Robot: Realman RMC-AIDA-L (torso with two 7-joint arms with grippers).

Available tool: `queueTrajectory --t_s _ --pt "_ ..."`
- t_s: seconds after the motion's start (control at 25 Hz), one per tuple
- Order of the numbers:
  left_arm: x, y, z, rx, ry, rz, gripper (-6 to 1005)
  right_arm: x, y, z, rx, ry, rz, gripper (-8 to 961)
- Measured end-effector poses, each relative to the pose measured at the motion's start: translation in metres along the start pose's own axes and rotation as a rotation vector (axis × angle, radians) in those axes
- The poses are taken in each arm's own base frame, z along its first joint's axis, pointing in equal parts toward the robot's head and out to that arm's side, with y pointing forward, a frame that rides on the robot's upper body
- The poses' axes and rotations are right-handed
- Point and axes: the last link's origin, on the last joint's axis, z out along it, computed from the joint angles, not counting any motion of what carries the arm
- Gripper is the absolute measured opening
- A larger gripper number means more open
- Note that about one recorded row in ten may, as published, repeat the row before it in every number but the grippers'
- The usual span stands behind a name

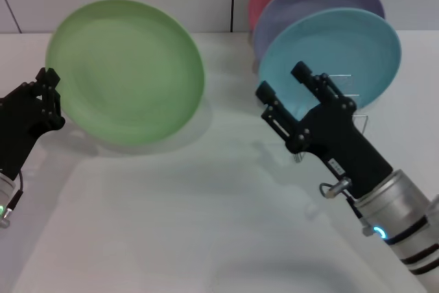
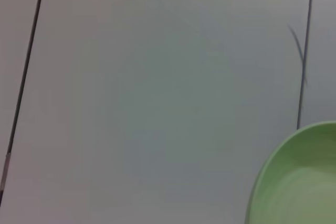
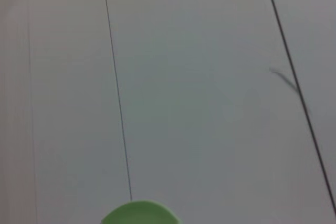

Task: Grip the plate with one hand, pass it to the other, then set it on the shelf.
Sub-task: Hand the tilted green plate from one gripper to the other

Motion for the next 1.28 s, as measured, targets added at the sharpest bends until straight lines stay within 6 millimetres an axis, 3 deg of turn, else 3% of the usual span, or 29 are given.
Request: queueTrajectory --t_s 0.48,1.28 --pt "-0.004 0.003 0.005 0.04 -0.015 0.056 31 0.01 0.0 0.016 -0.003 0.081 0.007 702" --pt "-0.007 0.004 0.001 0.087 -0.015 0.042 31 0.026 0.004 0.07 -0.017 0.259 0.024 702"
